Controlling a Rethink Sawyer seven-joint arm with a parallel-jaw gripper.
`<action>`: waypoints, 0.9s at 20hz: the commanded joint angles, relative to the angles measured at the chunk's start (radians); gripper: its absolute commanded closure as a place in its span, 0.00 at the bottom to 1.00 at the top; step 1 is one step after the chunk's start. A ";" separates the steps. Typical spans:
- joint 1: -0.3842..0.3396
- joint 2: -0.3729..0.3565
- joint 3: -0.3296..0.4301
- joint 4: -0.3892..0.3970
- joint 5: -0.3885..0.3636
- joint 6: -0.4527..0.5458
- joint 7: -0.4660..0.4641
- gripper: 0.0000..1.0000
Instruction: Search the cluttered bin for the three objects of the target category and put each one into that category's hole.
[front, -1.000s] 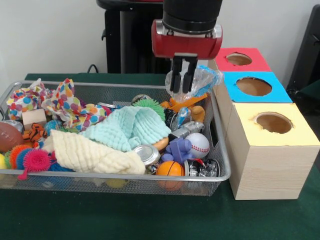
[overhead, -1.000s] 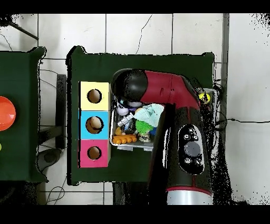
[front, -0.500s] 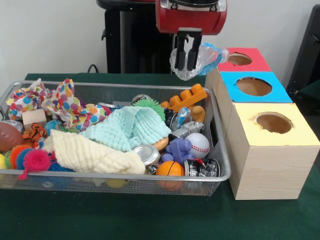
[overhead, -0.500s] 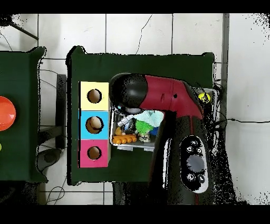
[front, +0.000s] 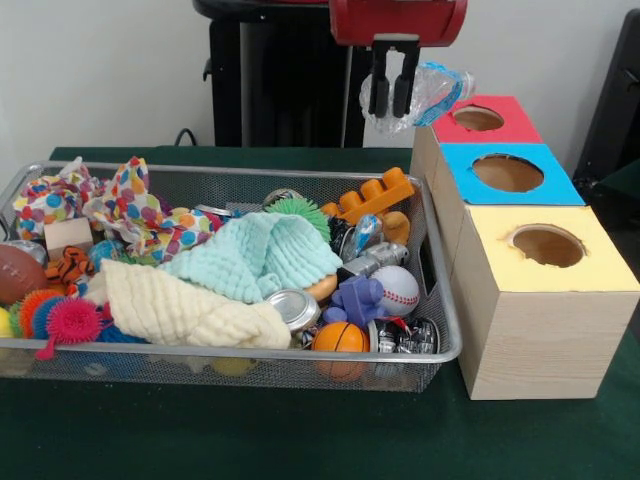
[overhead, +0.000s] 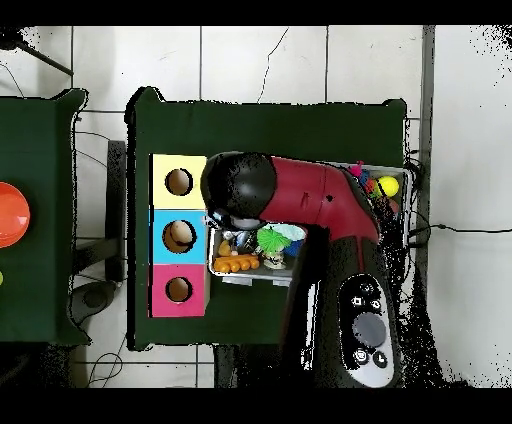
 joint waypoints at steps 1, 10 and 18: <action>0.015 0.012 0.045 0.142 0.041 0.024 0.141 1.00; 0.056 0.031 0.030 0.145 0.064 -0.011 0.198 1.00; 0.099 0.040 0.011 0.156 0.095 -0.043 0.254 1.00</action>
